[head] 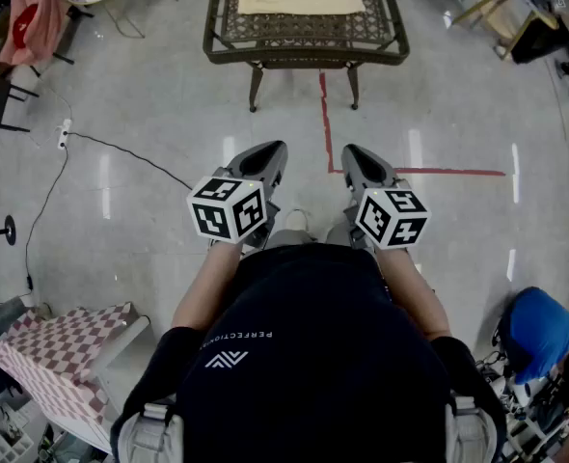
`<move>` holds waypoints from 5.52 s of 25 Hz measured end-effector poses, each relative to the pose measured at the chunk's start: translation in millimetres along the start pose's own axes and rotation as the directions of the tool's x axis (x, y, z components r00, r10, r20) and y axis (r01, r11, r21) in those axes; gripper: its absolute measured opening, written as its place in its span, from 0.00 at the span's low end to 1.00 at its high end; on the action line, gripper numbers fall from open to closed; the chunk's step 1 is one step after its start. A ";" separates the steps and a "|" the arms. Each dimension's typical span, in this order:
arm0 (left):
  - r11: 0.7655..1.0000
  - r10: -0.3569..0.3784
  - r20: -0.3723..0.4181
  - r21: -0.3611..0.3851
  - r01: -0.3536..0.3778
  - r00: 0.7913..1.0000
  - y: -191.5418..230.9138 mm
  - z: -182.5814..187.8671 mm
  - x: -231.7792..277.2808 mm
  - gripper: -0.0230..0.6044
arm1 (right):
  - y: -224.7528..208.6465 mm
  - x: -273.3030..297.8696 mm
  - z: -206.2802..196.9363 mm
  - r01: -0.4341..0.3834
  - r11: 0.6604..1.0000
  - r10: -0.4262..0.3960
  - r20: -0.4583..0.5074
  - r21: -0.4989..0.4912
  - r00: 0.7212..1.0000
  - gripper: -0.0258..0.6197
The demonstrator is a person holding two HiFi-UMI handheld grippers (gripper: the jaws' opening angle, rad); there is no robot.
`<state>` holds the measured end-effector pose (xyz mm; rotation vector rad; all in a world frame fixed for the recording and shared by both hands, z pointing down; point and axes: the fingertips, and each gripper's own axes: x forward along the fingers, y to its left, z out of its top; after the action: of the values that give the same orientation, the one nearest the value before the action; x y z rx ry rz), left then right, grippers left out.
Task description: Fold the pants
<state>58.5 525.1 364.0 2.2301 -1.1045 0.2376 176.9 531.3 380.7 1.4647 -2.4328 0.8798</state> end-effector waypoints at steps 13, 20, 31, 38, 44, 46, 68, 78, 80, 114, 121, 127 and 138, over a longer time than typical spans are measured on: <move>1.000 0.000 0.000 0.003 0.000 1.000 14.9 -2.1 -9.9 0.06 | 3.1 10.9 -4.4 0.005 0.999 -0.006 0.013 0.042 1.000 0.10; 1.000 -0.002 -0.017 0.022 0.003 1.000 13.1 -1.6 -1.7 0.06 | -9.0 11.4 -0.7 -0.003 0.996 0.002 0.013 0.089 1.000 0.10; 0.997 0.061 -0.021 0.043 -0.060 0.998 61.0 16.8 14.9 0.06 | -29.3 65.1 21.8 0.001 0.996 -0.001 -0.006 0.090 1.000 0.10; 1.000 0.013 -0.047 0.028 -0.012 0.999 84.8 41.0 58.4 0.17 | -54.4 100.4 48.3 0.015 0.996 -0.011 -0.044 0.091 0.999 0.10; 0.999 0.033 -0.049 0.005 -0.033 0.998 109.9 69.7 92.3 0.11 | -74.4 134.3 71.5 0.017 0.996 -0.011 -0.078 0.082 0.997 0.10; 1.000 0.027 -0.047 0.011 -0.027 0.999 113.1 77.8 100.9 0.10 | -81.2 144.0 75.2 0.019 0.996 -0.011 -0.093 0.086 0.996 0.10; 0.999 -0.011 -0.105 0.041 0.015 0.994 159.2 124.0 168.2 0.17 | -111.1 228.5 106.4 -0.014 0.996 0.028 -0.159 0.086 0.987 0.10; 0.984 -0.133 -0.225 0.087 0.155 0.965 195.0 145.9 187.5 0.17 | -106.0 270.9 127.9 0.070 0.989 -0.053 -0.128 0.131 0.990 0.10; 0.982 -0.145 -0.233 0.086 0.168 0.962 205.6 152.9 191.3 0.17 | -105.0 281.8 131.2 0.085 0.987 -0.067 -0.131 0.136 0.989 0.10; 0.981 -0.062 -0.350 0.153 0.122 0.935 320.6 195.9 279.7 0.16 | -163.0 379.2 184.6 0.234 0.964 -0.213 -0.160 0.126 0.964 0.11; 0.983 -0.009 -0.394 0.164 0.080 0.919 331.3 193.4 298.8 0.17 | -195.9 389.6 189.3 0.249 0.962 -0.223 -0.202 0.115 0.954 0.11; 0.987 0.036 -0.424 0.156 0.034 0.905 342.1 191.3 315.1 0.20 | -228.0 400.8 189.9 0.250 0.964 -0.222 -0.243 0.092 0.944 0.11; 0.983 0.106 -0.449 0.183 -0.024 0.887 347.9 191.2 334.1 0.27 | -278.1 409.2 183.4 0.315 0.946 -0.278 -0.304 0.080 0.911 0.11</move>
<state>-18.3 34.0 512.7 2.1240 -0.9222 0.8729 235.2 25.0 517.2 1.5680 -1.9130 1.1049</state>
